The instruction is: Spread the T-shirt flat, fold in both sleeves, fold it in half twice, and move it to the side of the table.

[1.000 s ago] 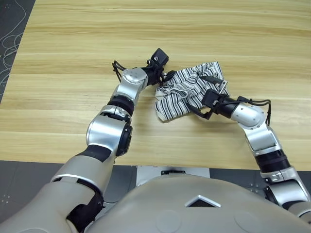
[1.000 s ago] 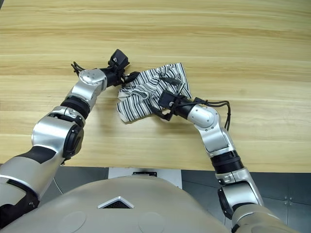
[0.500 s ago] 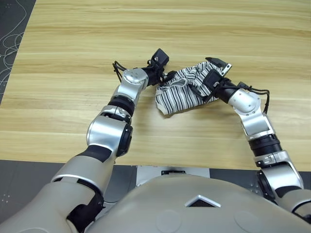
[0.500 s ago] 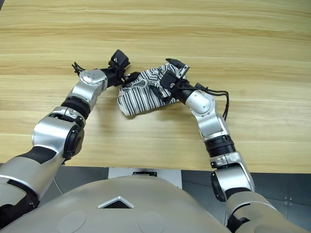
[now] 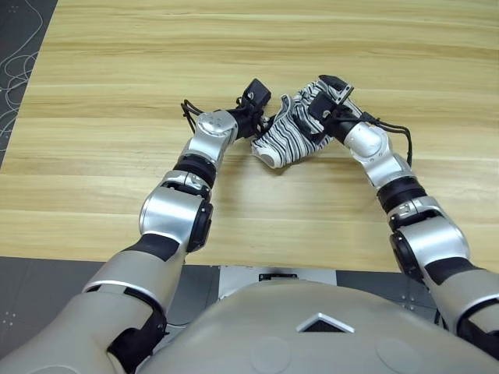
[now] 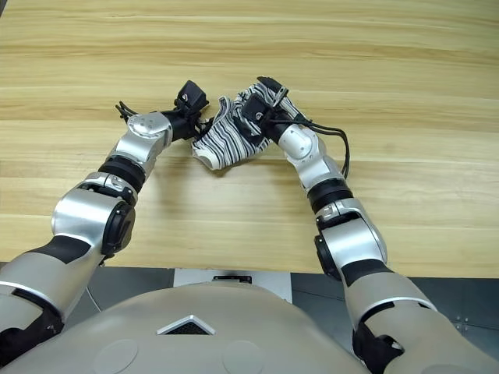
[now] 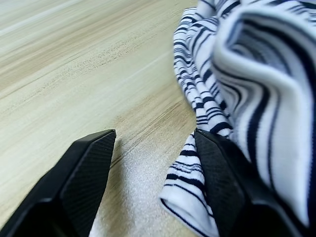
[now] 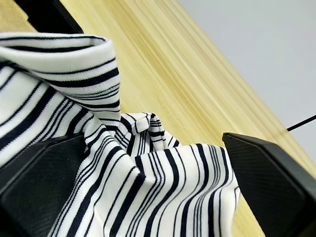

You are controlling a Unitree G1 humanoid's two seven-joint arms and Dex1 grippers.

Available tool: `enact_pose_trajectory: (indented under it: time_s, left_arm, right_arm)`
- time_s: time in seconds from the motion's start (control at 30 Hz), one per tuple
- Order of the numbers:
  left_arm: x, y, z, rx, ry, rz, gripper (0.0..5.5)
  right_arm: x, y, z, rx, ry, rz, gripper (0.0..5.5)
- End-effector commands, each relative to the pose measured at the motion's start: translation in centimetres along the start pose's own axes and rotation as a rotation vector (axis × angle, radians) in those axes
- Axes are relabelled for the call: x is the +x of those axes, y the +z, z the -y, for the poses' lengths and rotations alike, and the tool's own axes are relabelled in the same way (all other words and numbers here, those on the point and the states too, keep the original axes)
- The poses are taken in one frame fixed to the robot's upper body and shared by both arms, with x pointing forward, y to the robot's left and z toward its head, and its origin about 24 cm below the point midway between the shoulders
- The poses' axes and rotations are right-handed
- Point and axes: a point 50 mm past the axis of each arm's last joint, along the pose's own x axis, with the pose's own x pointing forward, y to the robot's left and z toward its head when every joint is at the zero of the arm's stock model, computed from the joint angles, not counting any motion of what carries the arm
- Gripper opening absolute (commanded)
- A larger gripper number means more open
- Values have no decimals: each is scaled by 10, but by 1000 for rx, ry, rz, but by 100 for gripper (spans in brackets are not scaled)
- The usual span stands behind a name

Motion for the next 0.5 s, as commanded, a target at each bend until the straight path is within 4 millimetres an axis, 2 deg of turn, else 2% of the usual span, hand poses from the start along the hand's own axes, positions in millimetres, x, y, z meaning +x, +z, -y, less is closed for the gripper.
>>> enact_pose_trajectory:
  time_s: [0.03, 0.17, 0.23, 0.3, 0.4, 0.5]
  left_arm:
    - [-9, -69, 28, -99, -84, -247, 296]
    - [-15, -55, 4, -91, 44, -152, 296]
    - [-25, -48, -19, -89, 161, -92, 296]
    - [-40, -41, -43, -108, 271, -26, 296]
    - [-65, -32, -75, -128, 412, 71, 296]
    - [-90, 0, -105, -95, 521, 247, 296]
  right_arm:
    - [-1, -30, -43, 123, 201, -179, 506]
    - [-11, -49, -71, 594, 320, -254, 506]
    - [-19, -56, -75, 832, 341, -255, 506]
    - [-27, -63, -70, 1020, 335, -237, 506]
    - [-39, -73, -64, 1139, 316, -231, 506]
    - [-48, -80, -65, 1130, 305, -261, 506]
